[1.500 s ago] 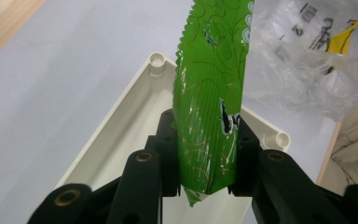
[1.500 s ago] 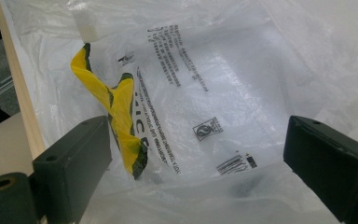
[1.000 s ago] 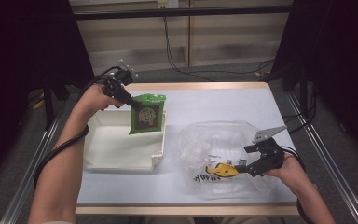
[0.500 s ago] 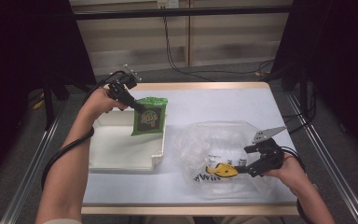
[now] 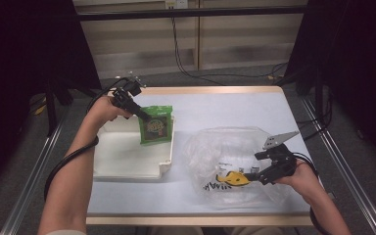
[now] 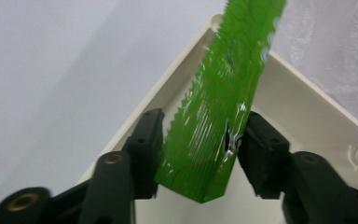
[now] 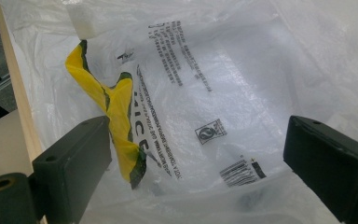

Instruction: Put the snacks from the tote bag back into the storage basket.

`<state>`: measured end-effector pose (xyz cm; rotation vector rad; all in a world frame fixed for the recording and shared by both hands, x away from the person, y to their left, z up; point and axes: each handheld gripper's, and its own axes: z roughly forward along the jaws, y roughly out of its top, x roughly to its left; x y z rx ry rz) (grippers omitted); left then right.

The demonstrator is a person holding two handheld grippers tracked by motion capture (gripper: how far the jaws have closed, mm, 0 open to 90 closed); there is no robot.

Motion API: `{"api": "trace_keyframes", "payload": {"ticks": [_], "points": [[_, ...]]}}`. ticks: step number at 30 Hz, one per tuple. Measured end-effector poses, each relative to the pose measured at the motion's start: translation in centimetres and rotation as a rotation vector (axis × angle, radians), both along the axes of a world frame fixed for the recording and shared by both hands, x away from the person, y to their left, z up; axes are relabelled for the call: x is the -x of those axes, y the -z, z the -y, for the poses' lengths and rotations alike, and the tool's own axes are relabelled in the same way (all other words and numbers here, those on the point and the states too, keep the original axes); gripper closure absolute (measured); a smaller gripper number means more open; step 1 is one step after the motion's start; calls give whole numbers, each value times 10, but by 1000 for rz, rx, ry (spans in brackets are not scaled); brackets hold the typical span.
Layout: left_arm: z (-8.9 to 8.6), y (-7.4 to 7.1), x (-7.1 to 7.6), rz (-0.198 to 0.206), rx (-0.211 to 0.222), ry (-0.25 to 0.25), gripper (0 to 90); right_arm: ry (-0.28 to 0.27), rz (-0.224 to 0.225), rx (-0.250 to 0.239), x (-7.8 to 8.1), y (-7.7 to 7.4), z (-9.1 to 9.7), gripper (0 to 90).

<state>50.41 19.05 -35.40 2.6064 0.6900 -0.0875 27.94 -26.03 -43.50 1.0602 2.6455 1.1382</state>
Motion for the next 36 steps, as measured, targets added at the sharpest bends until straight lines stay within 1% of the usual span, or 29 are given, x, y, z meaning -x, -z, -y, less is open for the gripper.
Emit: {"api": "trace_keyframes", "payload": {"ticks": [1,2,3,4,5,6,7,8,10,11,12,13,15,16,17,19,22,24,27,28,29,30,31,32,33,34,36], "points": [[-2,0,0,9,3,-14,480,-1,-3,-1,0,0,0,73],[-4,0,1,9,21,-39,473,-2,2,5,0,0,-1,73],[-6,-1,2,3,30,-49,472,-4,0,6,0,0,-2,73],[-7,-2,1,3,10,-33,465,-5,2,2,0,0,-2,73],[-7,-2,3,13,17,-55,453,-7,-1,1,0,-1,-3,73],[-7,-1,5,27,35,-93,428,-8,0,1,0,-1,-3,73],[-10,-3,3,19,15,-74,418,-8,0,1,0,-1,-3,73],[-11,-3,3,21,14,-72,419,-7,0,2,0,-1,-3,73],[-13,-5,3,25,-6,-68,411,-9,3,2,0,-1,-3,73],[-13,-5,5,30,9,-83,406,-9,5,1,-1,-1,-3,73],[-14,-6,6,27,21,-96,398,-6,6,4,0,-1,-2,73],[-15,-6,6,31,12,-80,397,-3,0,5,0,-2,-2,73],[-16,-7,7,32,4,-96,388,-7,7,4,0,-2,-2,73],[-17,-8,7,30,-11,-82,381,-7,6,6,0,-2,-3,73],[-17,-8,8,34,-10,-98,372,-9,8,7,0,-2,-3,73],[-19,-8,9,28,6,-120,361,-12,11,4,0,-2,-3,73],[-19,-10,11,32,4,-121,358,-12,15,-2,1,-4,-3,73],[-19,-11,12,36,-9,-102,358,-12,18,2,1,-4,-3,73],[-18,-12,16,35,7,-115,357,-9,18,4,1,-5,-3,73],[-16,-11,19,38,28,-133,356,-12,19,4,2,-5,-3,73],[-18,-12,18,40,0,-102,355,-10,19,4,2,-5,-3,73],[-18,-13,20,40,-2,-92,352,-12,22,1,2,-5,-3,73],[-17,-13,21,43,3,-97,350,-15,23,-3,2,-5,-4,73],[-17,-13,24,40,18,-116,346,-14,24,1,2,-5,-4,73],[-18,-14,24,45,1,-96,344,-14,25,-3,2,-5,-4,73],[-18,-14,25,48,3,-92,341,-12,25,1,2,-6,-4,73],[-18,-14,29,46,22,-106,316,-15,26,0,3,-7,-4,73]]}}
